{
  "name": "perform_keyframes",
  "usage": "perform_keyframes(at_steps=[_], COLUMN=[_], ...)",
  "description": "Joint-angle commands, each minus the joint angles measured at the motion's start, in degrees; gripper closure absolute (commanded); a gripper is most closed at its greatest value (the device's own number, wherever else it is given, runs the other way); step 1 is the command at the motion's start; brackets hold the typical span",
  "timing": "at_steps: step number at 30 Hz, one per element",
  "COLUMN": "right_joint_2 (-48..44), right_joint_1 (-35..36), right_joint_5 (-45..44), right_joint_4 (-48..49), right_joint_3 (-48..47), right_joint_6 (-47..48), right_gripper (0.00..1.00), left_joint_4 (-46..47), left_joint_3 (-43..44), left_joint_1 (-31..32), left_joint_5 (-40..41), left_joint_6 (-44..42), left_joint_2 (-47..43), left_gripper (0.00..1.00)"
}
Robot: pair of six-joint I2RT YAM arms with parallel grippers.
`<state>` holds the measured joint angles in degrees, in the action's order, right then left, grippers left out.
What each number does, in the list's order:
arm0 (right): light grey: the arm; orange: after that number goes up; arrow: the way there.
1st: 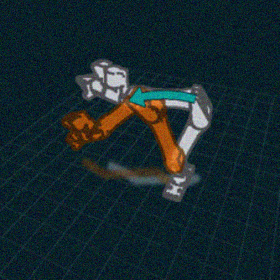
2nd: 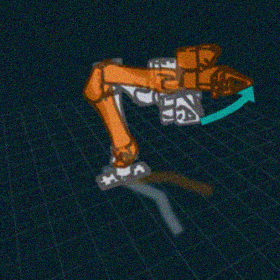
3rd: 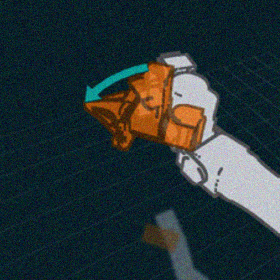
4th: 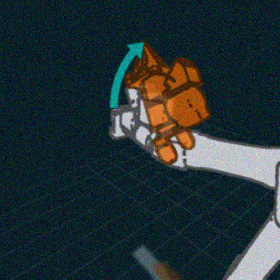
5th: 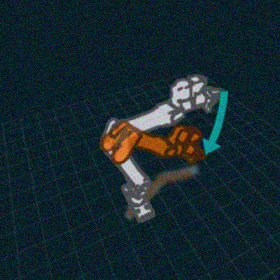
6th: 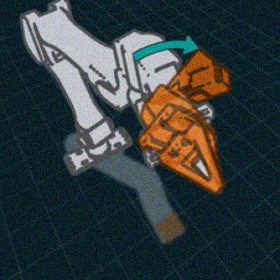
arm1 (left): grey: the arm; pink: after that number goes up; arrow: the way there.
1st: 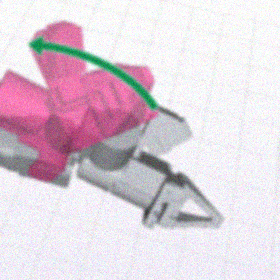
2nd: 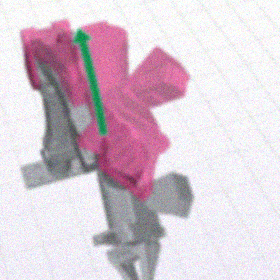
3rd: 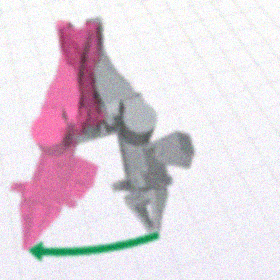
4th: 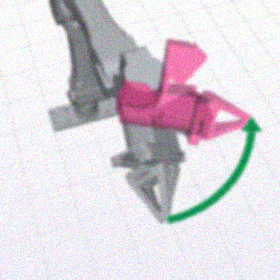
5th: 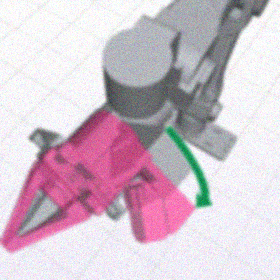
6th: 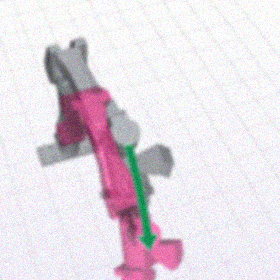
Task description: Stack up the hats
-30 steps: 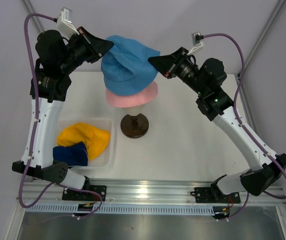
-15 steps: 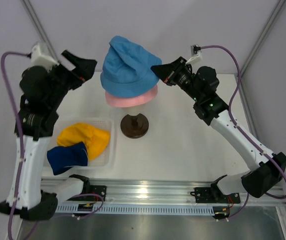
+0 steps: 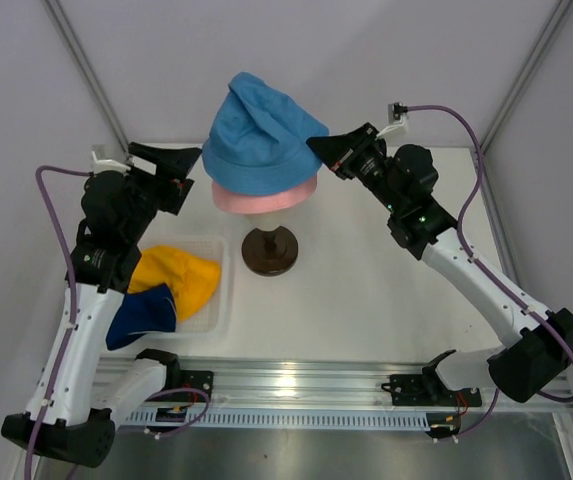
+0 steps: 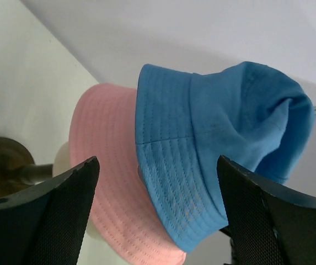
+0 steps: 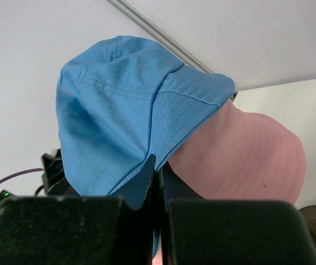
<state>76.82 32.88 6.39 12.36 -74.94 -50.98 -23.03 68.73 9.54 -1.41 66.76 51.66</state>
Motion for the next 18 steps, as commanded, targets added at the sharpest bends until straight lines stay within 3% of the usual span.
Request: perform_keyframes(at_steps=[1,10,14,18], right_joint_2=[-1.9,-1.3,-1.1,-0.7], right_joint_1=[0.2,1.4,1.4,1.7], right_joint_5=[-2.8,-4.1,-4.1,-3.8], right_joint_4=[2.1,3.3,3.7,4.1], right_joint_3=[0.8,0.4,0.5,0.3], right_joint_6=[-1.3,-0.8,-1.7,-2.0], right_gripper=[1.0,1.0,1.0,1.0], left_joint_4=[6.6,11.3,12.6,13.5], left_joint_3=[-0.3,-1.0,-1.8,-2.9], left_joint_1=[-0.5,-0.4,-0.3,-0.3], left_joint_5=[-6.0,-10.1,-9.9,-10.0], left_joint_6=[9.4,15.2,17.2,18.6], left_joint_2=[2.1,5.3,5.7,5.7], left_gripper=[0.11,0.18,0.36,0.44])
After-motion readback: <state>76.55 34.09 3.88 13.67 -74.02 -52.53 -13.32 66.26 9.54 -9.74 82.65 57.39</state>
